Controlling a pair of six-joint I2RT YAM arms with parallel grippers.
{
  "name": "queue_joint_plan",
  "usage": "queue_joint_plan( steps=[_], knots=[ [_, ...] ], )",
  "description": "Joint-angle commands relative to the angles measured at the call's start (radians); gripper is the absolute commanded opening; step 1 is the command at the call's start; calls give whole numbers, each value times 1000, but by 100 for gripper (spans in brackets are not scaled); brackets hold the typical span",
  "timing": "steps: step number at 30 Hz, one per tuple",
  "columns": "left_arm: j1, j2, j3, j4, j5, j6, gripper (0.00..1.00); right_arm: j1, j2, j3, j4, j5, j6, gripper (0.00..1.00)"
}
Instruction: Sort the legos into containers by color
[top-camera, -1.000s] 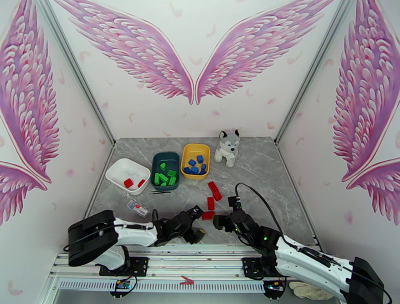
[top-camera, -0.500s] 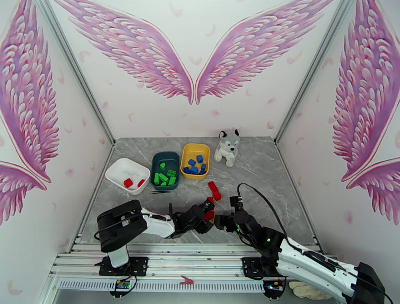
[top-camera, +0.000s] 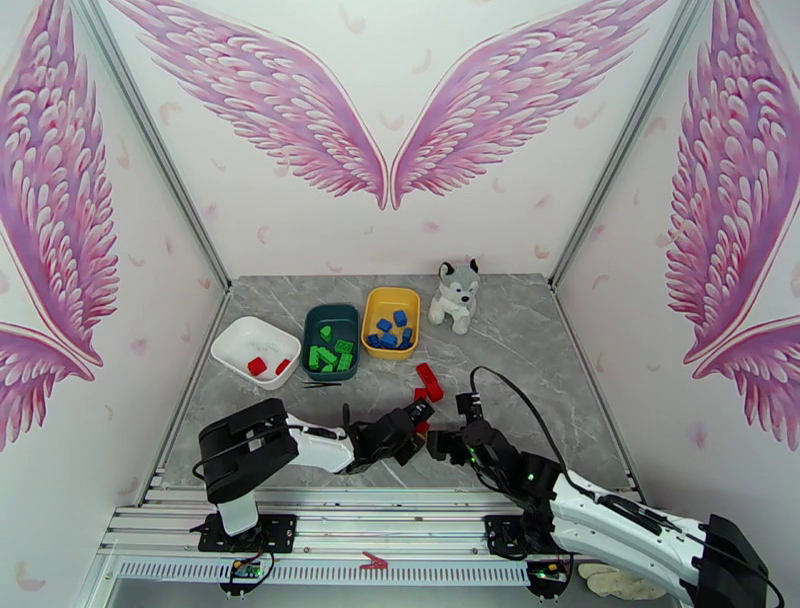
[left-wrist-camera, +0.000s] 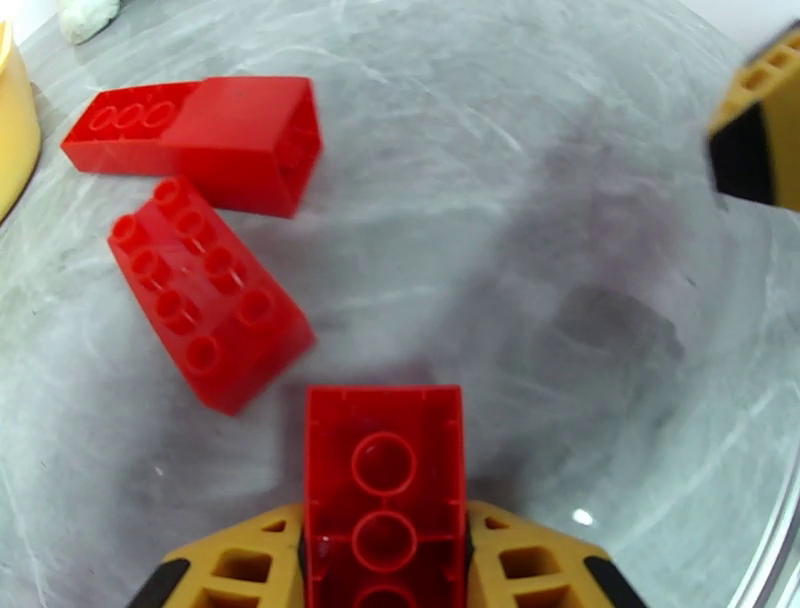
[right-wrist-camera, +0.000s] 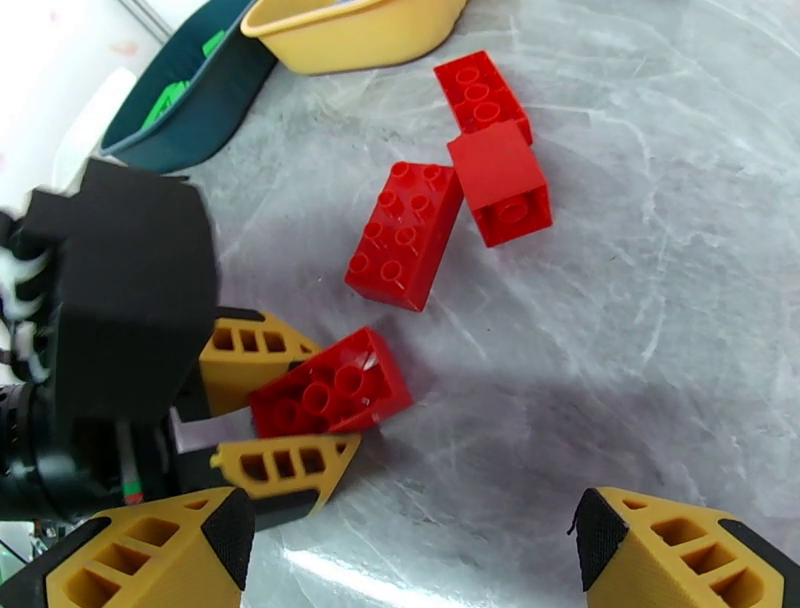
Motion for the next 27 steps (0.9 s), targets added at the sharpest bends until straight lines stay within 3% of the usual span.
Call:
queue_joint_plan(
  steps=[1, 8, 15, 22, 27],
  knots=[
    [-16, -113, -52, -86, -2, -21, 23, -8, 97, 27, 112, -44, -20, 89],
    [6, -338, -155, -123, -155, -77, 23, -7, 339, 114, 280, -109, -48, 86],
    [105, -592, -217, -252, -341, -160, 24, -6, 589, 276, 366, -195, -90, 82],
    [319, -836, -218, -461, -449, -234, 28, -6, 776, 432, 397, -257, -113, 79],
    [550, -882, -184, -518, -367, -263, 30, -6, 833, 514, 383, -259, -130, 79]
  ],
)
